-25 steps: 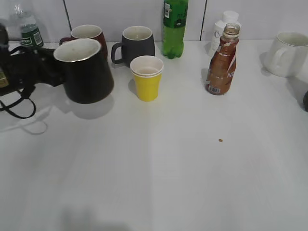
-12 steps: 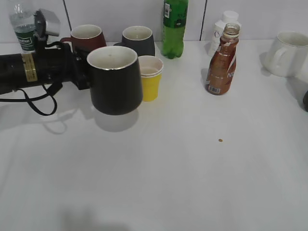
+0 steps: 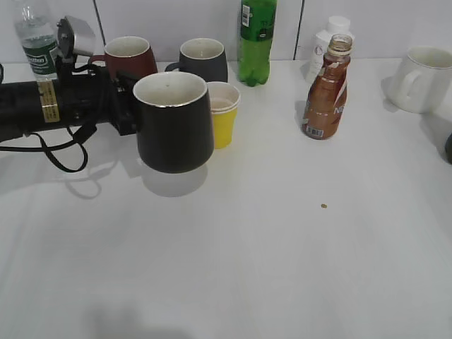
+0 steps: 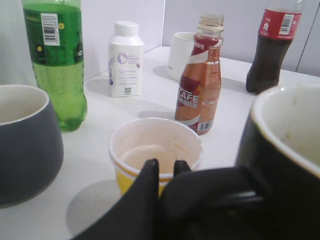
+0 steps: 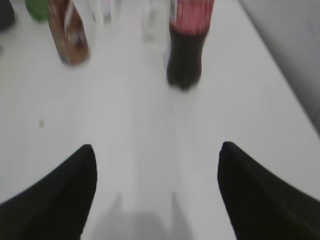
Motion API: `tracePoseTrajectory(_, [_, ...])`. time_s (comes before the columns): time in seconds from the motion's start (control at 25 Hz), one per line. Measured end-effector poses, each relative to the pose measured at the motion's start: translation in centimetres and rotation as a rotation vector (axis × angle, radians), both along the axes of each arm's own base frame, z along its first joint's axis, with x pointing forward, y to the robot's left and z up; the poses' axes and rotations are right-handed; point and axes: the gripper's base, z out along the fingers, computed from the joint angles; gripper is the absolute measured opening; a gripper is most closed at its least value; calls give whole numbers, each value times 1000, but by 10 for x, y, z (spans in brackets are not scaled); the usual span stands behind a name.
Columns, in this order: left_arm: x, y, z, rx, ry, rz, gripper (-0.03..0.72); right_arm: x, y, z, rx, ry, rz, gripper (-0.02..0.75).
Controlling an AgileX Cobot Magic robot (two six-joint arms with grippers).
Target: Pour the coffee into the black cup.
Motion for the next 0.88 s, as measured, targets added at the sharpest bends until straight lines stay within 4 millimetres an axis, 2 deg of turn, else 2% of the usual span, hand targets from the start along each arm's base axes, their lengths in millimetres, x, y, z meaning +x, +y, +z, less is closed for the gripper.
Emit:
tracePoseTrajectory(0.12, [0,0,0,0,0,0,56,19,3,19,-10,-129,16,588])
tracePoseTrajectory(0.2, [0,0,0,0,0,0,56,38,5,26,-14,-152,24,588])
tracePoseTrajectory(0.4, [0,0,0,0,0,0,56,85,11,30,-53,-226,60,588])
tracePoseTrajectory(0.52, [0,0,0,0,0,0,56,110,15,18,-36,-299,70,588])
tracePoseTrajectory(0.64, [0,0,0,0,0,0,56,128,17,-5,-48,-334,76,588])
tracePoseTrajectory(0.76, [0,0,0,0,0,0,56,145,20,-27,-97,-316,110,588])
tracePoseTrajectory(0.88, [0,0,0,0,0,0,55,161,26,-40,-92,-296,161,588])
